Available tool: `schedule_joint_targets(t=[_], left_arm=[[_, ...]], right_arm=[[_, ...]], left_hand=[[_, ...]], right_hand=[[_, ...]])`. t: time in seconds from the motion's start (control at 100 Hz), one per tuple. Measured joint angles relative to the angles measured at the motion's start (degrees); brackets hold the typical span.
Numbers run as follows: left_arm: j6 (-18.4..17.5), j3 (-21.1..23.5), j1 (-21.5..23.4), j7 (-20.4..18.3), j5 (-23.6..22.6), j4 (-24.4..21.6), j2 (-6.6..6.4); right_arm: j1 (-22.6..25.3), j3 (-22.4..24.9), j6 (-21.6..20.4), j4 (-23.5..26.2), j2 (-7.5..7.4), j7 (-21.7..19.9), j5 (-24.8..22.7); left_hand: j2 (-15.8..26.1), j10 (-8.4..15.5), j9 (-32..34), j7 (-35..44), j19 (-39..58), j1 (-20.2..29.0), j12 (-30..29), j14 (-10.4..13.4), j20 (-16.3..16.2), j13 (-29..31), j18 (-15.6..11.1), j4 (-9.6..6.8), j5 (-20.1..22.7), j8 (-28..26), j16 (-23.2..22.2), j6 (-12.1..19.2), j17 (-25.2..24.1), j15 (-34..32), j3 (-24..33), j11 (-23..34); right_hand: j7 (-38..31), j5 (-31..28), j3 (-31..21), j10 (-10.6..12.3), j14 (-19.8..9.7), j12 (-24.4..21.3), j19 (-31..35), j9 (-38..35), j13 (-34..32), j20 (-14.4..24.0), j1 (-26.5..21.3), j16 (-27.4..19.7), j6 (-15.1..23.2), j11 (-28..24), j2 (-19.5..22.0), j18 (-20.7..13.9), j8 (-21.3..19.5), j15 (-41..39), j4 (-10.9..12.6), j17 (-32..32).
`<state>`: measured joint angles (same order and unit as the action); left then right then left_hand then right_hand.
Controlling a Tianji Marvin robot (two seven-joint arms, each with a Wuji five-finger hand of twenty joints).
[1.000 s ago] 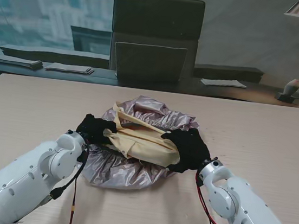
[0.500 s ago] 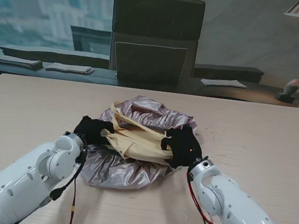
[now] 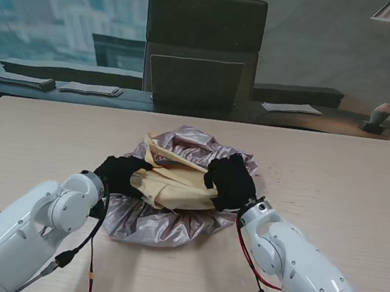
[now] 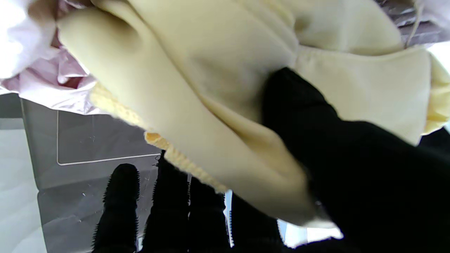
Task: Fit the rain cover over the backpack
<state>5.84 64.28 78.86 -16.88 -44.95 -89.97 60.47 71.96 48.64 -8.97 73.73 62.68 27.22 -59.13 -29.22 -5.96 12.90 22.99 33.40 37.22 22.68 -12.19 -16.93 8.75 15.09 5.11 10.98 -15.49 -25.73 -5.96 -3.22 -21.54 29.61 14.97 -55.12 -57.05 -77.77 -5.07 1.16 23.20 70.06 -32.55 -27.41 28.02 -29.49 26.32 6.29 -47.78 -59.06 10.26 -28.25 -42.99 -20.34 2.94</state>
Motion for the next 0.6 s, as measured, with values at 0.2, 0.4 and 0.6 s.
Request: schedule_joint_targets(t=[0.2,0.4,0.6], left_arm=[[-5.5,3.2,2.9,-3.3,-4.0,-8.0,-1.46],[-8.3,-1.0,0.4,1.5,0.9,-6.2,-1.49],[-7.3,-6.3,-4.2,3.7,7.1,-0.4,-0.60]], right_arm=[[-0.5,-0.5,1.9,2.5,0.57,-0.4,0.8],[-0.7,-0.8,2.0,6.3,0.97,-1.9,1.6],[0.1,-0.7,2.5,10.7,1.32,-2.8,1.8]], left_hand=[[-1.3,-4.2,-4.3,-10.3,-9.9,-1.2,-4.0,0.0,4.1,-3.5,-0.1,0.00,0.0,5.5,5.9,-3.8,0.0,10.7,-0.8,-11.5],[-1.9,-4.7,-4.3,-11.2,-13.1,-4.4,-4.0,0.0,5.0,-4.2,-0.2,0.00,0.0,6.1,5.9,-4.5,0.0,12.5,-3.1,-11.6],[-2.2,-4.6,-4.3,-4.6,-13.8,-5.1,-2.0,-0.1,4.5,-3.7,-0.1,0.00,0.0,3.4,4.3,-4.2,0.0,9.5,-3.2,-5.7]], right_hand=[[-0.1,-0.9,-0.5,0.0,0.0,0.0,0.0,-1.5,0.0,0.0,0.0,0.0,-1.0,-0.2,-0.6,0.0,-0.6,0.0,0.0,0.0],[-0.1,-1.4,-0.6,0.0,0.0,0.0,0.0,-1.5,0.0,0.0,0.0,0.0,-1.8,-0.7,-0.7,0.0,-0.6,0.0,0.0,0.0],[-0.2,-1.5,-0.6,0.0,0.0,0.5,0.0,-1.5,0.0,0.0,0.0,0.0,-1.9,-0.8,-0.7,0.0,-0.6,0.0,0.0,0.0]])
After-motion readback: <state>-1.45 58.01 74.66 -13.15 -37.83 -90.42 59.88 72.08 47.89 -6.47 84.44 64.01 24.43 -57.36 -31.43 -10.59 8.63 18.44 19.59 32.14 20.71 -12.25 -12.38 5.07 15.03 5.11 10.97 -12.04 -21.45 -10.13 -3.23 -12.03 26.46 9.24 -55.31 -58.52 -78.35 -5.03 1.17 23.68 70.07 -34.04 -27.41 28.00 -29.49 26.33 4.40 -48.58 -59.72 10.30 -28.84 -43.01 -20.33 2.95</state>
